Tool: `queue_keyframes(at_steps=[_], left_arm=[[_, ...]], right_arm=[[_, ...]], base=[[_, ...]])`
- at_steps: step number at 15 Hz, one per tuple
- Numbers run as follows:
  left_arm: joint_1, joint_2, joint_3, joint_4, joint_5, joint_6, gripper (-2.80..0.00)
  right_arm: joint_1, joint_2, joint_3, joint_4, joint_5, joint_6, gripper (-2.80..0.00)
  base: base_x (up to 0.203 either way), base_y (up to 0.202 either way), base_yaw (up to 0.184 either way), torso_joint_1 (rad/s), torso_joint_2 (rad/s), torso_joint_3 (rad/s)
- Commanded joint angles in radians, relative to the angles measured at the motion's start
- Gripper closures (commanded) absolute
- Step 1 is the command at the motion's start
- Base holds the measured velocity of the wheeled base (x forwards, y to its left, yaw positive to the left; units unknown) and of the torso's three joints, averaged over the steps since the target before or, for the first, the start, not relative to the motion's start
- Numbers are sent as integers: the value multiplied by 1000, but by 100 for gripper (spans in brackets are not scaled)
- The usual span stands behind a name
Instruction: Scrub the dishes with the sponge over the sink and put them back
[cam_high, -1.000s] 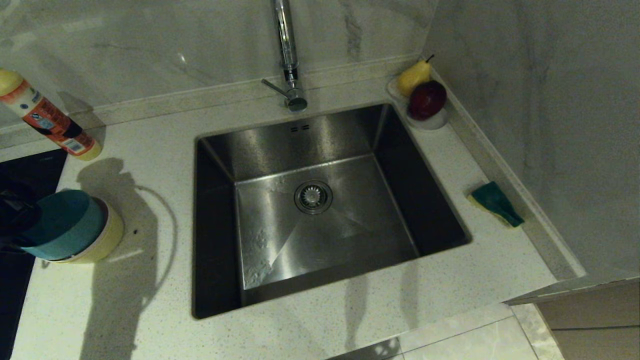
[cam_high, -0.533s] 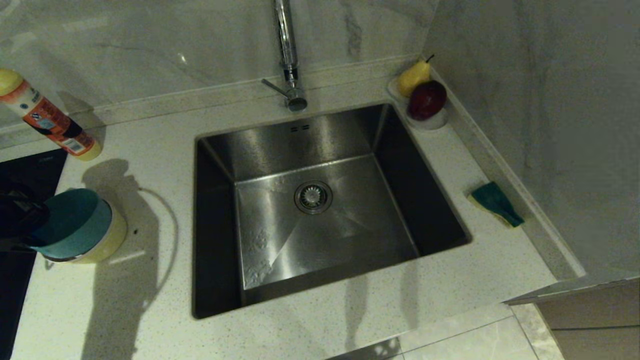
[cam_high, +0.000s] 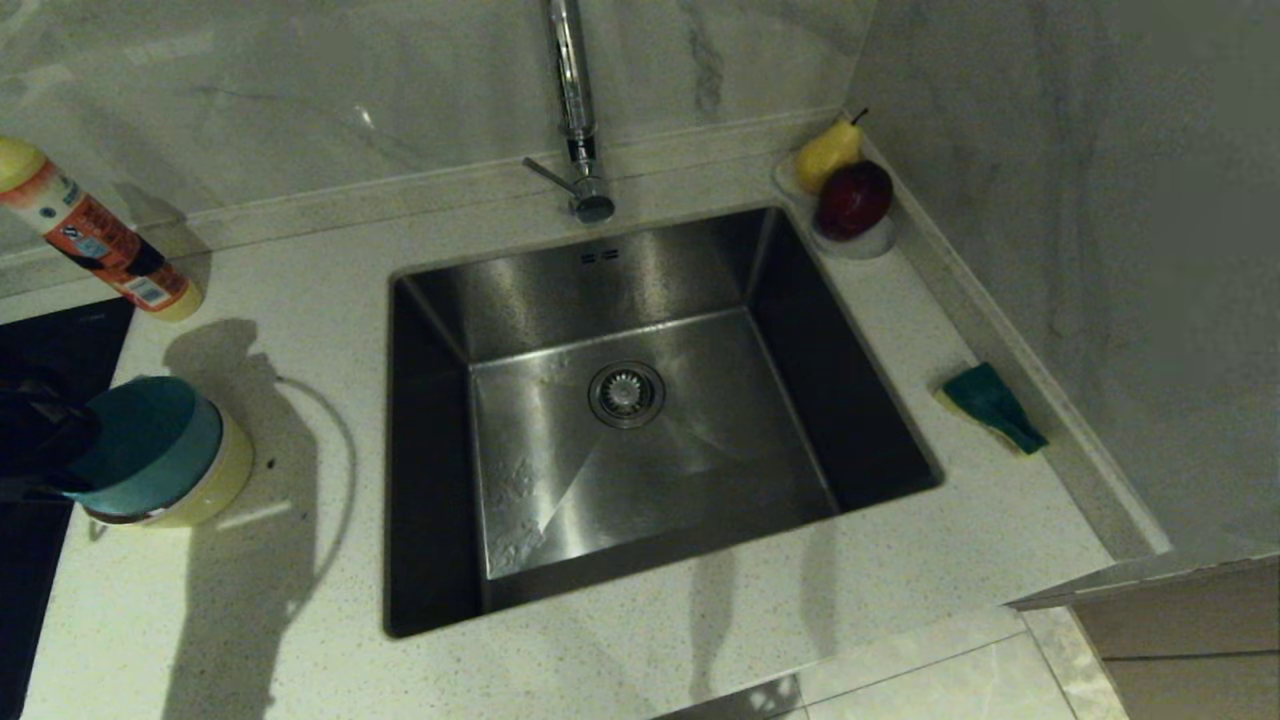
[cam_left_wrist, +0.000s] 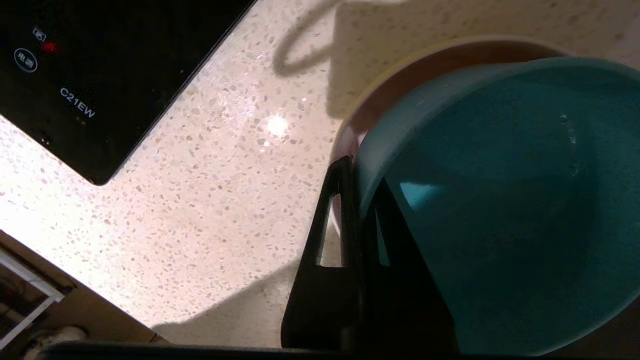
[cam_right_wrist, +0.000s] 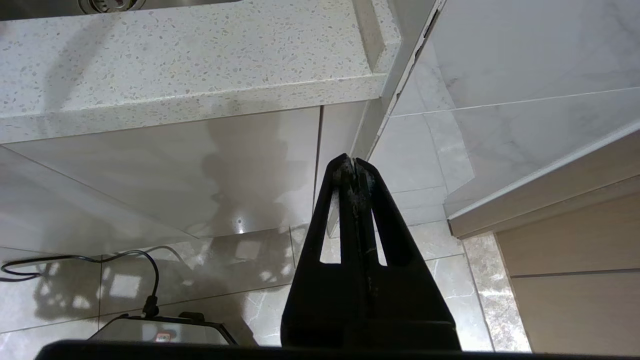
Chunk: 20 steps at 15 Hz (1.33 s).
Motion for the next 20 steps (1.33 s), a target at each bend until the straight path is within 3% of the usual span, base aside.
queue_keyframes(at_steps=[1, 6, 11, 12, 13, 16, 18, 20], left_arm=[[1, 1, 7, 3, -4, -5, -280], [1, -24, -47, -18, -11, -16, -280], [1, -110, -194, -7, -13, -6, -280], [0, -114, -209, -6, -14, 14, -119], [0, -116, -219, -9, -19, 60, 0], [0, -119, -279, -47, -190, 206, 0], [-20, -113, -281, -120, -208, 324, 0], [-72, -99, -270, -226, -219, 496, 0]], right_arm=[[0, 1, 0, 0, 0, 0, 0], [0, 1, 0, 0, 0, 0, 0], [1, 1, 0, 0, 0, 0, 0], [0, 1, 0, 0, 0, 0, 0], [0, 1, 0, 0, 0, 0, 0], [0, 1, 0, 0, 0, 0, 0], [0, 1, 0, 0, 0, 0, 0], [0, 1, 0, 0, 0, 0, 0]], base=[[0, 0, 0, 0, 0, 0], [0, 0, 0, 0, 0, 0], [0, 0, 0, 0, 0, 0], [0, 0, 0, 0, 0, 0], [0, 0, 0, 0, 0, 0], [0, 0, 0, 0, 0, 0], [0, 0, 0, 0, 0, 0], [0, 0, 0, 0, 0, 0]])
